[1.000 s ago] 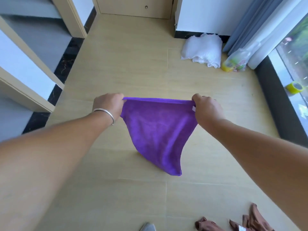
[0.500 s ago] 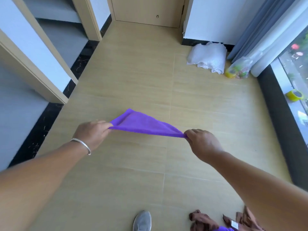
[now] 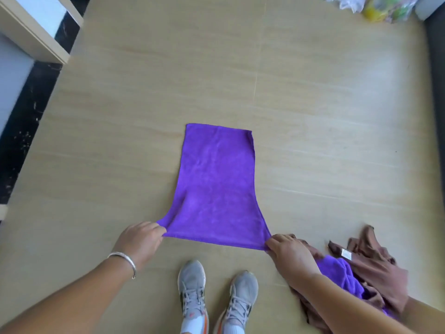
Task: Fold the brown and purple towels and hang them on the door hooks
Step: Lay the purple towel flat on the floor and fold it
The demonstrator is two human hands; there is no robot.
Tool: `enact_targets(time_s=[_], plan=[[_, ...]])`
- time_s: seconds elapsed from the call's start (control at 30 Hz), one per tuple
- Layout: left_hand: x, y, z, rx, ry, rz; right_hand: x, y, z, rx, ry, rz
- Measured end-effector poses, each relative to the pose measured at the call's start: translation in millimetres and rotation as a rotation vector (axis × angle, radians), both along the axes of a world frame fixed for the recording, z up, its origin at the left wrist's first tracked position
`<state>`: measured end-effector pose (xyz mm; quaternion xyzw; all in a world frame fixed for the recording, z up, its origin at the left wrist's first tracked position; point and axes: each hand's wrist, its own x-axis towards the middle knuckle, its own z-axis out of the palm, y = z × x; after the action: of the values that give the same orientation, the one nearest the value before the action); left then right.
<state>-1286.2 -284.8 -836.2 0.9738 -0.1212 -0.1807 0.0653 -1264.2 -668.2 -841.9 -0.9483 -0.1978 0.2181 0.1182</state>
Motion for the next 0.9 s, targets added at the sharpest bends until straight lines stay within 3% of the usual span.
enact_targets(time_s=[0.17, 0.3, 0.53, 0.8, 0.9], plan=[[-24, 1, -55, 0.005, 0.129, 0.057, -32, 7, -44, -0.056, 0.187, -0.169], [-11, 2, -77, -0.045, 0.223, 0.309, -16, 18, -64, -0.027, 0.212, -0.302], [100, 20, -136, -0.126, 0.087, 0.448, 97, 41, -113, 0.132, 0.131, -0.572], [270, 17, -272, -0.137, -0.060, 0.447, 256, 68, -252, 0.002, -0.152, -0.694], [260, -5, -319, -0.183, -0.198, 0.306, 252, 77, -304, -0.047, -0.165, -0.555]])
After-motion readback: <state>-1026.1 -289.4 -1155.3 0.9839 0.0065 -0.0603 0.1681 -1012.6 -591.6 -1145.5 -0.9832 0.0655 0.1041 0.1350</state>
